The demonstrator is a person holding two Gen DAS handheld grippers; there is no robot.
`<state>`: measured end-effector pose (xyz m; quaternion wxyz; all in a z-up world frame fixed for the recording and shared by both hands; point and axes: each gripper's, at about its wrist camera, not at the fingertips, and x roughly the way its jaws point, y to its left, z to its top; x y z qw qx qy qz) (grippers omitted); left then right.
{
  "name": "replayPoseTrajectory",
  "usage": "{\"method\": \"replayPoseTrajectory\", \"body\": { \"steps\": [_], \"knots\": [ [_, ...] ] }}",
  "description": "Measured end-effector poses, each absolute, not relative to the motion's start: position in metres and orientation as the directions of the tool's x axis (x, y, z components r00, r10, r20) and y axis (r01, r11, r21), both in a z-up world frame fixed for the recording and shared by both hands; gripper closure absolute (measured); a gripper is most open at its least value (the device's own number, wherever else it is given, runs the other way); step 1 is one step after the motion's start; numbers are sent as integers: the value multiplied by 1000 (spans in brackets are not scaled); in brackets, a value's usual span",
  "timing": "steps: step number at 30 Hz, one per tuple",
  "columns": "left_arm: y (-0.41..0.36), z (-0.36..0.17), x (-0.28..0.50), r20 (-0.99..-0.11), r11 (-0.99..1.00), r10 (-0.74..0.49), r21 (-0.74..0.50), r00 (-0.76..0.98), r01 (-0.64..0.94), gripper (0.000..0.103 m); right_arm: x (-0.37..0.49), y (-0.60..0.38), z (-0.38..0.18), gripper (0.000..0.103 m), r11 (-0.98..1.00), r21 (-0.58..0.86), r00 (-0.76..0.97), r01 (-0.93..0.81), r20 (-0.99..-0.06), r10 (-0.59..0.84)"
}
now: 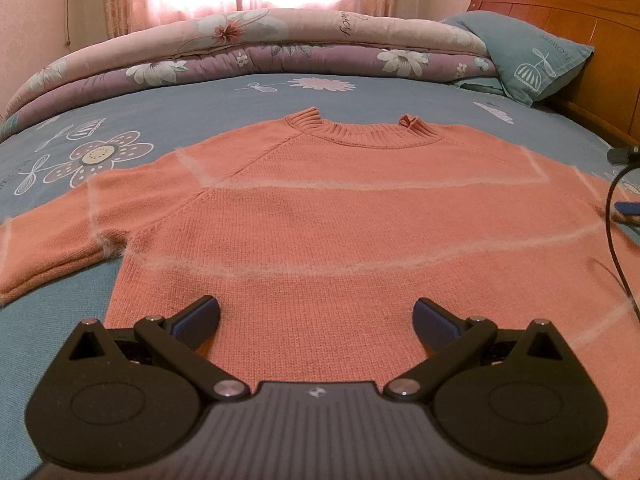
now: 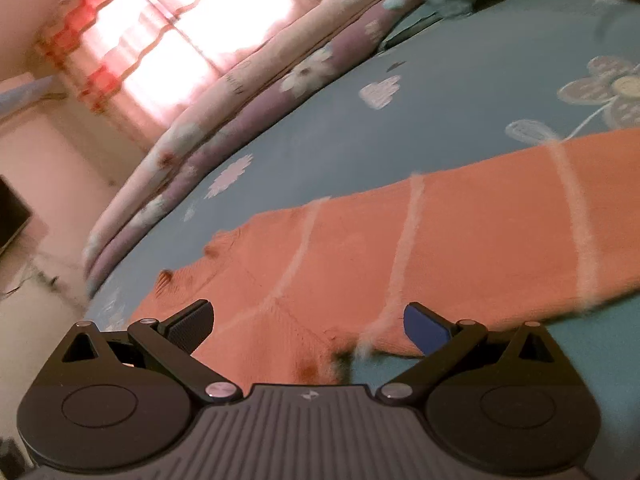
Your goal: Fold clothes
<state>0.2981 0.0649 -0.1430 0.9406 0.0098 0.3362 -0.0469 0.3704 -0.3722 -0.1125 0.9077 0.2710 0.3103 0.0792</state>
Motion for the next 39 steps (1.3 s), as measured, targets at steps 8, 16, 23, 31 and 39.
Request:
{"method": "replayPoseTrajectory", "body": {
  "steps": [8, 16, 23, 31, 39],
  "knots": [
    [64, -143, 298, -634, 995, -79, -10, 770, 95, 1, 364, -369, -120, 0, 885, 452, 768, 108, -603, 214],
    [64, -144, 299, -634, 995, -80, -10, 770, 95, 1, 353, -445, -99, 0, 793, 603, 842, 85, -469, 267],
    [64, -144, 300, -634, 996, -78, -7, 769, 94, 1, 322, -543, -135, 0, 620, 720, 867, 312, -482, 124],
    [64, -144, 299, -635, 996, -76, -5, 769, 94, 1, 282, -595, -134, 0, 547, 689, 868, 475, -469, -164],
    [64, -144, 299, -635, 996, -75, -4, 769, 94, 1, 326, -547, -124, 0, 716, 640, 908, 278, -418, 21]
  ]
}}
